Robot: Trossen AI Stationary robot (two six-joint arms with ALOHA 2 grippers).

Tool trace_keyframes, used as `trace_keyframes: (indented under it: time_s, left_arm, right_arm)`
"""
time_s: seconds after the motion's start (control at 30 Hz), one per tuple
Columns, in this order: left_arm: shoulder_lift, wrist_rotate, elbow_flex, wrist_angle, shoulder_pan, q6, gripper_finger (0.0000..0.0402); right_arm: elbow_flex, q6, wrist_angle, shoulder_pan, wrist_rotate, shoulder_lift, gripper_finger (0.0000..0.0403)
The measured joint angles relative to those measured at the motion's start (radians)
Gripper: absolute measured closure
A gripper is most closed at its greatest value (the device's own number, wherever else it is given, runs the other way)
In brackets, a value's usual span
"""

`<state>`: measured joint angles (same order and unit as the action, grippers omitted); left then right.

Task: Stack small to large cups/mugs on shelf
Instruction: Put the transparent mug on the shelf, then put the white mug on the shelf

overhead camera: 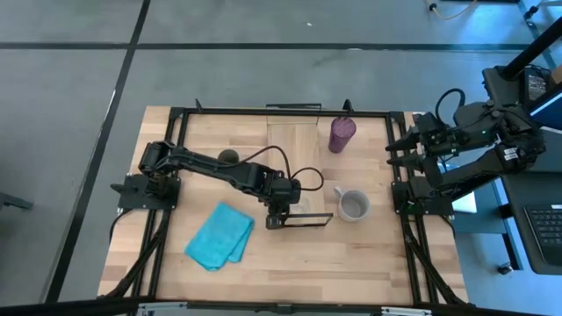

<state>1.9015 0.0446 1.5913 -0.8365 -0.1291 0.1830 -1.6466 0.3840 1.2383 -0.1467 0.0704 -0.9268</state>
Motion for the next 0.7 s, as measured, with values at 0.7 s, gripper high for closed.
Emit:
trace_keyframes:
  time_s: [0.7]
  left_arm:
    - [-0.114, 0.056, -0.001, -0.084, 0.002, 0.042, 0.0334]
  right_arm:
    - [0.0, -0.022, 0.019, 0.0, 0.035, -0.002, 0.0202]
